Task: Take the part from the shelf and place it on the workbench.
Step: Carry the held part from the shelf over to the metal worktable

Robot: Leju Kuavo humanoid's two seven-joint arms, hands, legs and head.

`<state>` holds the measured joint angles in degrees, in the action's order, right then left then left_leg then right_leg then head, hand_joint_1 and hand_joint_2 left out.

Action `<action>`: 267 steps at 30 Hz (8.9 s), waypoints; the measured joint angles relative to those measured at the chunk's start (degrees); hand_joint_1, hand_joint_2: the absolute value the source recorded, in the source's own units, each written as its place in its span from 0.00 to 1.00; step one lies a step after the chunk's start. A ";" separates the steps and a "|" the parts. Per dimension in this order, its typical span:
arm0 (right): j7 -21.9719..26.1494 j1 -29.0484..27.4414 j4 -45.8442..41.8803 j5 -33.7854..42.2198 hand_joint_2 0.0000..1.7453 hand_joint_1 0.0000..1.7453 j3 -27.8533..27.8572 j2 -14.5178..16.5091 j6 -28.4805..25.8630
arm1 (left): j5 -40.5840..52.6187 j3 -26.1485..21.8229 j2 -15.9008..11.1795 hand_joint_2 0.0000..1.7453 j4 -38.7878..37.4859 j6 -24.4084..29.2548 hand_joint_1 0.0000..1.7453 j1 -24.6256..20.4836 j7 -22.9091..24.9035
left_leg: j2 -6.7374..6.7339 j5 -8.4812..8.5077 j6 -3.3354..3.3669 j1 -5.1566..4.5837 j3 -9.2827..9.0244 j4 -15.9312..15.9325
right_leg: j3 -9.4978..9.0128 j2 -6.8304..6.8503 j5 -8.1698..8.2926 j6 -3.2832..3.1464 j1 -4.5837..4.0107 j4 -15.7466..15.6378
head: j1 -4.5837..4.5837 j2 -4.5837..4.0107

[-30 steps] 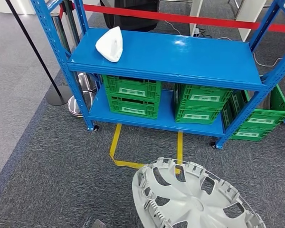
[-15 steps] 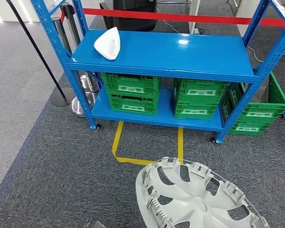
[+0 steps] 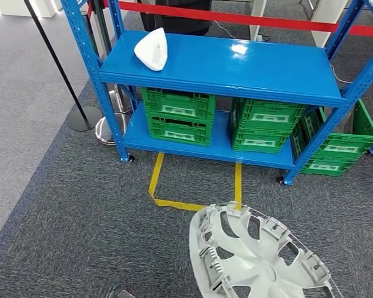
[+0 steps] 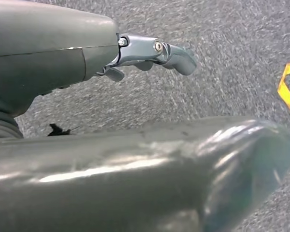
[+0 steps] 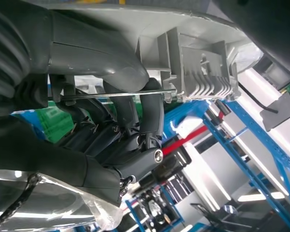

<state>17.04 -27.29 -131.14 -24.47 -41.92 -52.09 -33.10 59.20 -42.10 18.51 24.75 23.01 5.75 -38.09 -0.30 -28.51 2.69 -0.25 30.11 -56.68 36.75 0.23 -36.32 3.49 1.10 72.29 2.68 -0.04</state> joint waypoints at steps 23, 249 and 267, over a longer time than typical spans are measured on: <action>-13.34 15.62 6.26 2.33 1.00 1.00 -23.99 -1.41 -4.58 | -1.51 -2.00 0.62 0.00 5.45 -10.02 0.00 2.85 3.03 | 0.10 0.72 -1.20 -0.29 0.89 -0.66 | -7.92 -0.09 5.68 -1.10 -0.44 -15.89 | 0.02 -0.02; 12.54 -11.12 -2.06 4.81 1.00 1.00 36.75 13.77 27.64 | 11.90 3.97 -2.04 0.00 6.70 -12.74 0.00 5.85 13.98 | -0.38 -9.33 -2.56 -0.32 6.73 -17.64 | -5.98 -0.54 7.22 -2.89 -0.22 -14.78 | -0.89 -0.09; 11.39 -11.96 -2.45 3.52 1.00 1.00 35.04 13.54 25.18 | 13.93 1.61 -1.68 0.00 6.73 -12.94 0.00 5.37 12.99 | -1.29 -0.07 0.09 -0.37 0.03 -0.09 | -0.83 -0.08 3.67 -0.03 0.16 -4.63 | -1.32 -0.11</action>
<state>28.43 -39.25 -133.59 -20.95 -6.88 -38.55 -7.92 73.13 -40.49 16.83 31.48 10.08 11.12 -25.10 -1.59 -28.59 2.78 -0.62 30.14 -56.77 35.92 0.14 -32.65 3.46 1.26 67.67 1.36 -0.15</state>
